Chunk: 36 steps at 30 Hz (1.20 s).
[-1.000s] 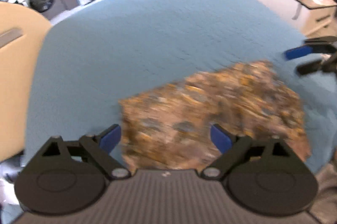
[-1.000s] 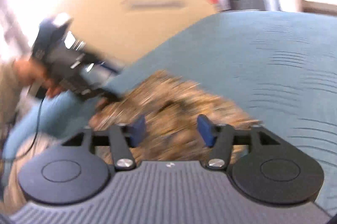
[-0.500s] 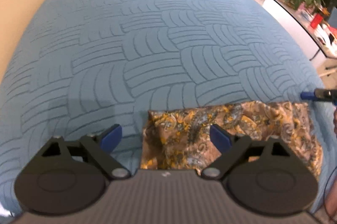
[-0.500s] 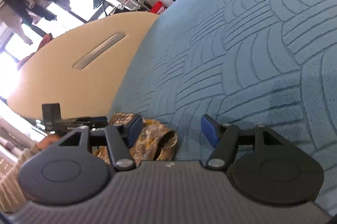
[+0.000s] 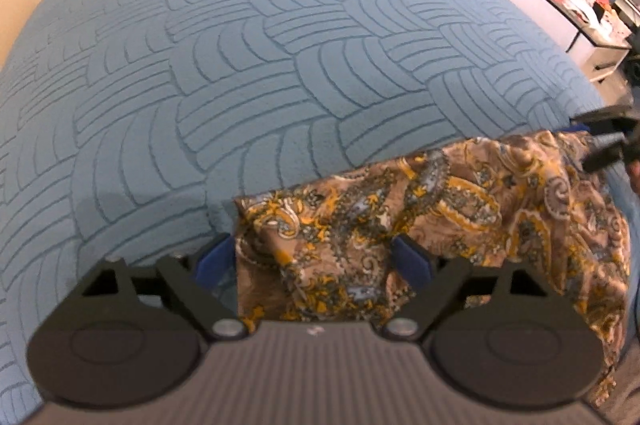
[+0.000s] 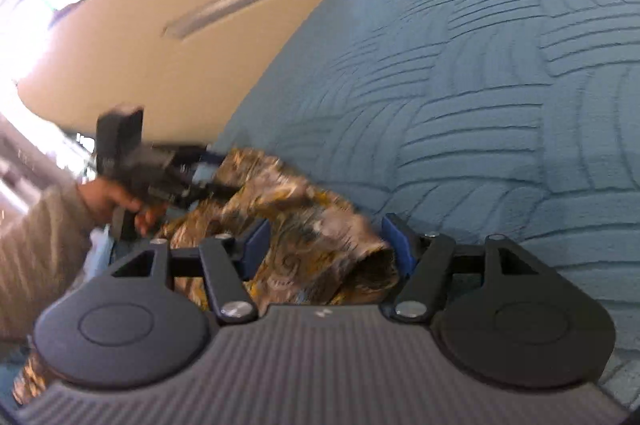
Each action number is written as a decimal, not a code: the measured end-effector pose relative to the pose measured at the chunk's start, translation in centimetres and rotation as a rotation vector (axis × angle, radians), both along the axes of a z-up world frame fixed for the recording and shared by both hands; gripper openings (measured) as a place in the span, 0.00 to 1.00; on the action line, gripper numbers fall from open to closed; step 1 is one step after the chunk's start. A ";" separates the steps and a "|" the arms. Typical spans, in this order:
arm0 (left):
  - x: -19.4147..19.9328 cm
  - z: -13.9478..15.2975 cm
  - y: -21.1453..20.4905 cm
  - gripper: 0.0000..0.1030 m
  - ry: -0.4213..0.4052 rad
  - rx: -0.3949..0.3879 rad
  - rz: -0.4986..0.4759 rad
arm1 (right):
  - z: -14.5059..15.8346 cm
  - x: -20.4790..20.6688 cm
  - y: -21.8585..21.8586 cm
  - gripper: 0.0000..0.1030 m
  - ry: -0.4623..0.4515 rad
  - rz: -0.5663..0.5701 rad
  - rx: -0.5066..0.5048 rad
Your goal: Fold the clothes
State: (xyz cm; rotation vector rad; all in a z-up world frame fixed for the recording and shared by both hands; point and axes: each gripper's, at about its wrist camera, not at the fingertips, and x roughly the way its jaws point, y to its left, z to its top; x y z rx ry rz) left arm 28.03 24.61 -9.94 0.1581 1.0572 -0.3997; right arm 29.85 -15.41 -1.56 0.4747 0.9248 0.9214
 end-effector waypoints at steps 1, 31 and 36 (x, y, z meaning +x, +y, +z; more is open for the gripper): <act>0.0 0.0 0.2 0.68 -0.005 0.001 0.021 | 0.2 -0.3 0.4 0.63 -0.013 0.018 -0.012; 3.1 5.0 -10.4 0.02 -0.211 -0.059 -0.082 | 3.6 -4.3 -2.1 0.09 -0.256 -0.280 -0.083; 6.7 4.9 -15.3 0.02 -0.231 -0.070 -0.090 | 3.8 -1.3 -7.7 0.09 -0.282 -0.372 -0.150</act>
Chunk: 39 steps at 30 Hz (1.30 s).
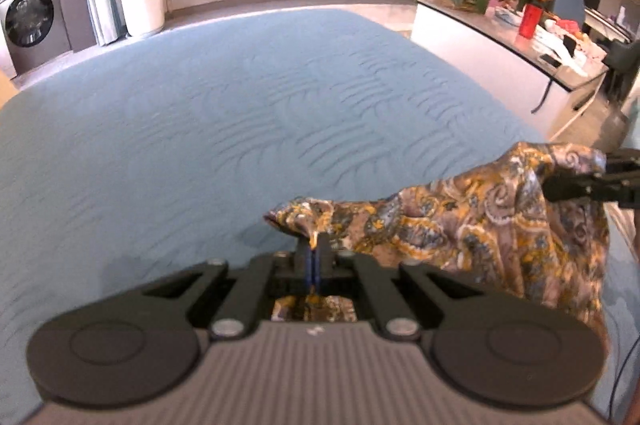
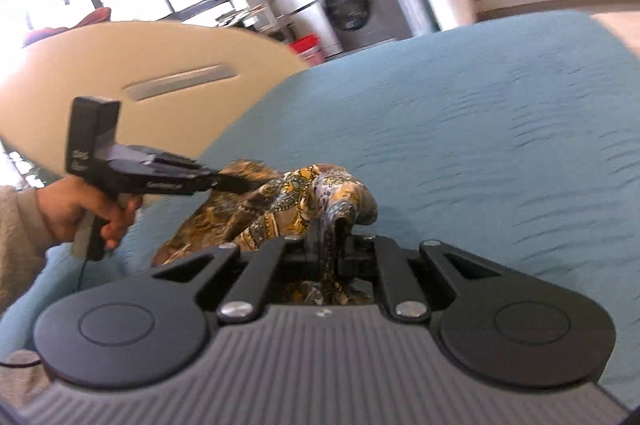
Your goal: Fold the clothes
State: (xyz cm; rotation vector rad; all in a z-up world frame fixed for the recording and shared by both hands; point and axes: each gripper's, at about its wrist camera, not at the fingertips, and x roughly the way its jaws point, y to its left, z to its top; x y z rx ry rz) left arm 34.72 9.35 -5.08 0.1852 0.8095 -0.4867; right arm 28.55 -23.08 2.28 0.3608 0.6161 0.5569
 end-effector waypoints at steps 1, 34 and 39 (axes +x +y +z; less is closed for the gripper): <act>1.2 -0.1 -1.3 0.02 0.001 -0.011 0.008 | 0.1 0.8 -1.1 0.09 -0.006 -0.018 -0.013; -20.4 -4.3 -7.2 0.98 -0.279 0.193 0.122 | -3.0 -9.3 12.3 0.33 -0.303 0.199 -0.720; -19.3 -6.0 -9.0 0.97 -0.287 0.255 0.103 | -3.3 -8.4 13.0 0.20 -0.268 0.092 -0.738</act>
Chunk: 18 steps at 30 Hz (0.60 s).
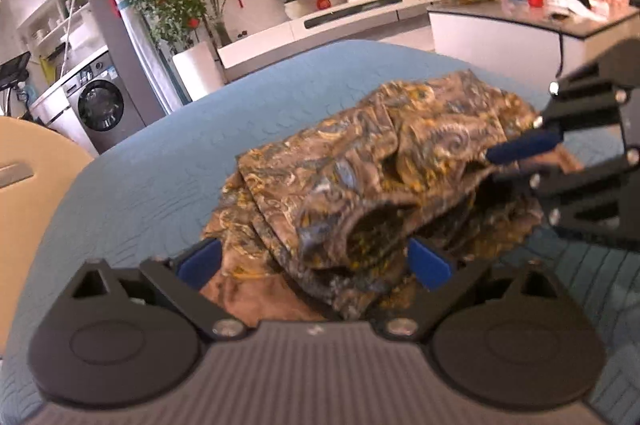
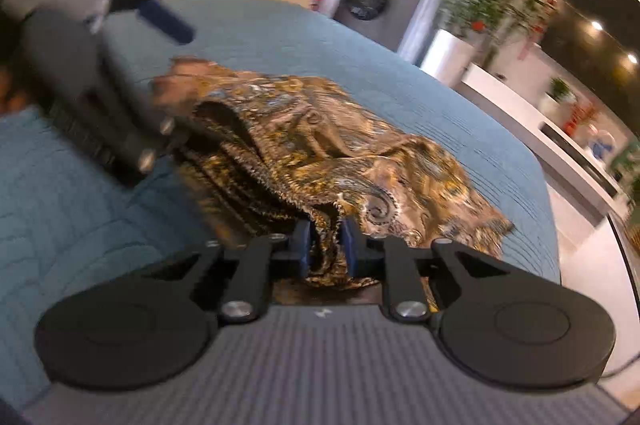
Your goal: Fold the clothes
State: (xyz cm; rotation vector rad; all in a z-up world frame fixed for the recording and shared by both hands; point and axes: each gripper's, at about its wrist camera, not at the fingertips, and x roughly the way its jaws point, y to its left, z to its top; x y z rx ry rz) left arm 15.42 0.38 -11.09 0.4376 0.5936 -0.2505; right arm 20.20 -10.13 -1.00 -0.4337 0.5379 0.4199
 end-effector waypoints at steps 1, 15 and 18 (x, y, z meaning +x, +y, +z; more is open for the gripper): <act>0.0 -0.6 -0.3 0.97 -0.004 0.016 0.009 | -0.3 0.2 -0.1 0.20 -0.001 -0.009 -0.007; 1.0 -0.8 3.2 0.74 0.014 -0.047 0.253 | 0.1 -4.0 -2.7 0.20 0.089 0.021 0.060; -0.2 0.5 3.9 0.77 0.018 -0.055 0.249 | 0.3 -5.4 -2.8 0.22 0.094 0.068 0.065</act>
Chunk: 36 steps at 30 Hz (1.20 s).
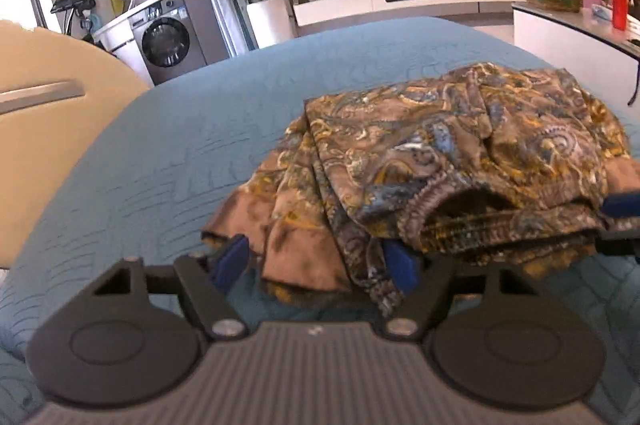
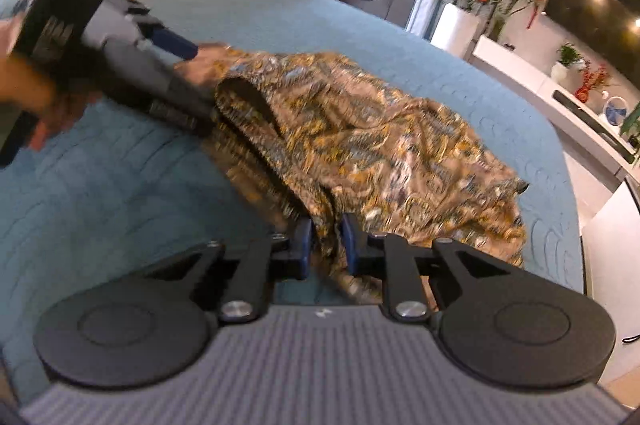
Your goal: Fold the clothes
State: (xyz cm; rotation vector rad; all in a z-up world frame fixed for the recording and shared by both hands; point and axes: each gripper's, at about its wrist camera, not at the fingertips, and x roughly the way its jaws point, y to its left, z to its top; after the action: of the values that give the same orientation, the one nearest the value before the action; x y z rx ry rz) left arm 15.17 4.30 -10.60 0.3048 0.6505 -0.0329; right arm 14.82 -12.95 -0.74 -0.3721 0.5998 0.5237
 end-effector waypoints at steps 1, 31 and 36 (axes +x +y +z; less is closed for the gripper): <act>-0.4 0.5 0.0 0.78 -0.015 0.005 -0.010 | 0.3 -0.2 -0.1 0.27 0.004 0.013 0.011; -1.2 -2.5 -7.5 0.15 -0.160 0.392 -0.248 | 0.6 2.6 0.2 0.45 -0.126 -0.091 0.053; -1.4 -1.5 -7.1 0.15 -0.214 0.311 -0.195 | 0.1 2.6 1.5 0.45 -0.174 -0.090 -0.019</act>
State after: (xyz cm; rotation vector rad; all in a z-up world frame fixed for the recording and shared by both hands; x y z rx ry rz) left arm 13.78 -2.76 -12.06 0.6623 0.4095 -0.0850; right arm 17.46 -11.48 -0.69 -0.4019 0.4514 0.3954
